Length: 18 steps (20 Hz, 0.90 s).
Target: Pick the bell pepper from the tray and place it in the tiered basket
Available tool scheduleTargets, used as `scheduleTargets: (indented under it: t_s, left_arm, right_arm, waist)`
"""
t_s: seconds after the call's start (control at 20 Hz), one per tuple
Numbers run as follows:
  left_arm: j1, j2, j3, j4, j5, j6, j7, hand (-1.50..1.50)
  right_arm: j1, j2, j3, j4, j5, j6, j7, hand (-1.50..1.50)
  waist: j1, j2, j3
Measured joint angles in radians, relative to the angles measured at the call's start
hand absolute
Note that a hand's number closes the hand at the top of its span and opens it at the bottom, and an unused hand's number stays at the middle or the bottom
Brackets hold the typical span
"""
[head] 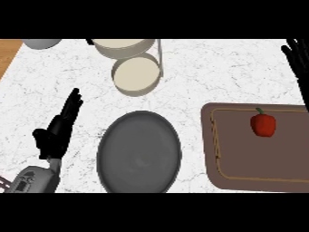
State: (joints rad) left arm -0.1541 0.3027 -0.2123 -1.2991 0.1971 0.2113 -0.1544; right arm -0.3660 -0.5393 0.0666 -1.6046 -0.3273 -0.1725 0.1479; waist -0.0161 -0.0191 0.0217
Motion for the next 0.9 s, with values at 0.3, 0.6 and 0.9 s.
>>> scheduleTargets:
  t_s: [0.3,0.6,0.9]
  left_arm:
    - [0.078,-0.009,0.009,0.018,-0.025,0.075,0.049,0.0]
    - [0.147,-0.019,0.027,0.015,-0.012,0.104,0.058,0.0]
    - [0.193,-0.034,-0.002,-0.053,-0.034,0.122,0.094,0.0]
  right_arm:
    - [0.082,-0.102,-0.152,0.033,0.136,-0.153,-0.058,1.5]
    - [0.208,-0.051,-0.373,0.136,0.233,-0.528,-0.015,-1.5]
    - [0.428,0.089,-0.356,-0.133,0.324,-0.712,0.011,-1.5]
  waist:
    - [-0.01,0.01,-0.017]
    - [-0.051,0.008,-0.018]
    - [-0.02,0.008,-0.02]
